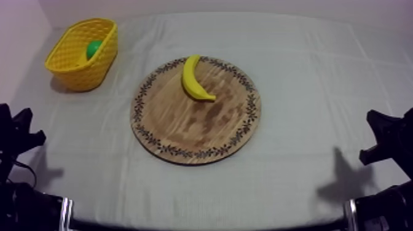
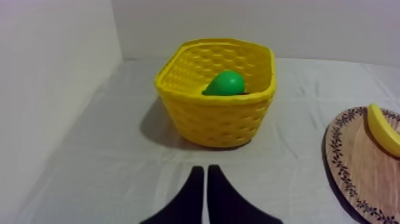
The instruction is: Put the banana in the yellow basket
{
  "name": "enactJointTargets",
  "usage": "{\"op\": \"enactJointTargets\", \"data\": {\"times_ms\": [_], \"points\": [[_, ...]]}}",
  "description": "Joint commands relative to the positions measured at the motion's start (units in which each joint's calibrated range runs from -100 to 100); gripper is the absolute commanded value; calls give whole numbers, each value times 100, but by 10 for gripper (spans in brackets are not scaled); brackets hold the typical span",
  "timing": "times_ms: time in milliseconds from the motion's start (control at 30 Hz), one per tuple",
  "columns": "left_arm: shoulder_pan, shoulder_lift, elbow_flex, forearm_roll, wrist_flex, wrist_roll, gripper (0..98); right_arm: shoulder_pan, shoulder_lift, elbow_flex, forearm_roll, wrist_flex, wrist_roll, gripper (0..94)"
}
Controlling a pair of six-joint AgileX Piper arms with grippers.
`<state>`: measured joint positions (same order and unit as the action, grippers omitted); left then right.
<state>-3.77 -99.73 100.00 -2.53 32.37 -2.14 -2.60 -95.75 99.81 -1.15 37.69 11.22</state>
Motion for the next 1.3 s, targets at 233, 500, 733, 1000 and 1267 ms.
{"op": "enactJointTargets", "data": {"times_ms": [233, 500, 733, 1000, 1267], "points": [[-32, -9, 0, 69, 37, 244, 0, 0, 0, -3, 0, -2, -1, 3], [21, -9, -16, 56, 37, 214, 0, 0, 0, -3, 0, -2, -1, 3], [132, 158, -279, -72, 300, 379, 0, 0, 0, -3, 0, -2, -1, 3], [328, 1134, -1476, -48, 343, 497, 0, 0, 0, -3, 0, -2, -1, 3], [619, 2602, -3345, -116, 405, 635, 0, 0, 0, -3, 0, -2, -1, 3]]}}
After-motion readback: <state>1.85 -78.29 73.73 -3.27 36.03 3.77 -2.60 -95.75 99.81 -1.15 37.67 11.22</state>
